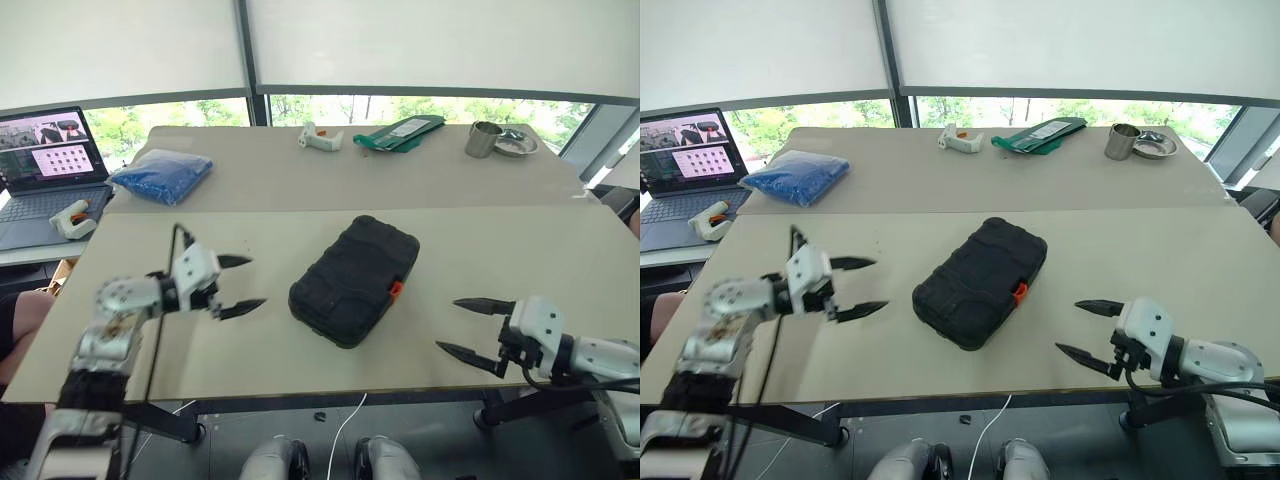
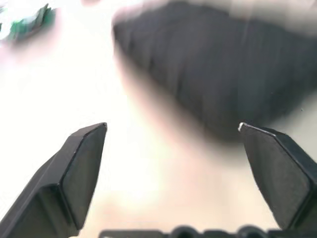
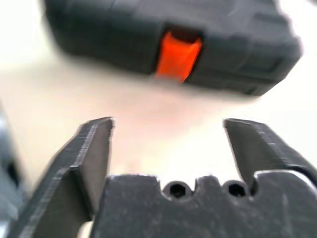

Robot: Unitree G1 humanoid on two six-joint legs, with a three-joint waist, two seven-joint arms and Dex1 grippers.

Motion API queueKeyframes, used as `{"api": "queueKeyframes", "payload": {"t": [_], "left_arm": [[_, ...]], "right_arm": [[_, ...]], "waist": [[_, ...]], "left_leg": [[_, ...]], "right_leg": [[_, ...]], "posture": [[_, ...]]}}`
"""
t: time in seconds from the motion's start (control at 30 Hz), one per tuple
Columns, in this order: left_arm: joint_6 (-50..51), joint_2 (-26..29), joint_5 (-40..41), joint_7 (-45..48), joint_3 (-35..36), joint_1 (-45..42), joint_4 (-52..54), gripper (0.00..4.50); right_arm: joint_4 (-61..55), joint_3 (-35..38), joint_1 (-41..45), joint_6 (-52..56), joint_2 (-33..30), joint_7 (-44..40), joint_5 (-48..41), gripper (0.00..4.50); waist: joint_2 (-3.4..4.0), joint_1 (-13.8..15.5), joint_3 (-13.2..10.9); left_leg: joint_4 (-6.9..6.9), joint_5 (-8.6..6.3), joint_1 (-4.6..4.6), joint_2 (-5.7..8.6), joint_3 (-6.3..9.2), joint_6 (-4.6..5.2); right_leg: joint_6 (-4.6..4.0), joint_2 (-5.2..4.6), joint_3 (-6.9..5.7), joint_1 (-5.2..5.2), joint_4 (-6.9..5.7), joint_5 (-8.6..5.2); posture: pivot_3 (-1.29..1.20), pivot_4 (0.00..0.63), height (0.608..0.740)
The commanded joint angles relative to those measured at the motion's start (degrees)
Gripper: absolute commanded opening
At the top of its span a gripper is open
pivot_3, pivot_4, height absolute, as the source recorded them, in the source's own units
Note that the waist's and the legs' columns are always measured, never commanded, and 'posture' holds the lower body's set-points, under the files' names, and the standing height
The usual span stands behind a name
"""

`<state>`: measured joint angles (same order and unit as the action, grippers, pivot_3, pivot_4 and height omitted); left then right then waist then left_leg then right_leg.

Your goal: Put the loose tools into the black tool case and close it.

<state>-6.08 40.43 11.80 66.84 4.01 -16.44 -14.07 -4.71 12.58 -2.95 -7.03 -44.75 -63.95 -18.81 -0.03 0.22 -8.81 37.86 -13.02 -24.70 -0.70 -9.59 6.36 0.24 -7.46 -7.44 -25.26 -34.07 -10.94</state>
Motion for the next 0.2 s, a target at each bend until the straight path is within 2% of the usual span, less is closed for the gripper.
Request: {"api": "queueKeyframes", "payload": {"t": [0.03,0.07,0.2], "left_arm": [[-4.85,2.83,0.15,-0.71,3.51,3.87,-0.17,4.5],[-5.33,3.31,0.32,-0.72,3.85,5.13,0.32,4.5],[-4.92,3.98,1.66,-1.2,5.06,7.63,1.9,4.5]], "right_arm": [[5.55,0.39,0.88,-6.63,-3.3,-4.91,1.15,4.25],[7.02,0.82,2.14,-6.5,-2.56,-4.11,0.24,4.38],[11.33,0.92,5.68,-8.87,-2.03,-3.43,0.2,4.38]], "waist": [[-0.03,0.48,-0.06],[-0.07,0.67,-0.08],[-0.08,0.95,-0.12]], "left_leg": [[0.0,-0.1,0.0,0.01,-0.01,0.16],[0.01,-0.14,0.0,0.02,-0.01,0.23],[0.01,0.06,0.0,0.02,-0.02,-0.1]], "right_leg": [[0.05,-0.04,0.02,0.0,0.02,0.03],[0.07,-0.07,0.02,0.0,0.03,0.04],[0.07,-0.13,0.04,0.0,0.03,0.06]], "posture": [[0.0,0.15,0.74],[0.0,0.15,0.74],[0.0,0.15,0.74]]}}
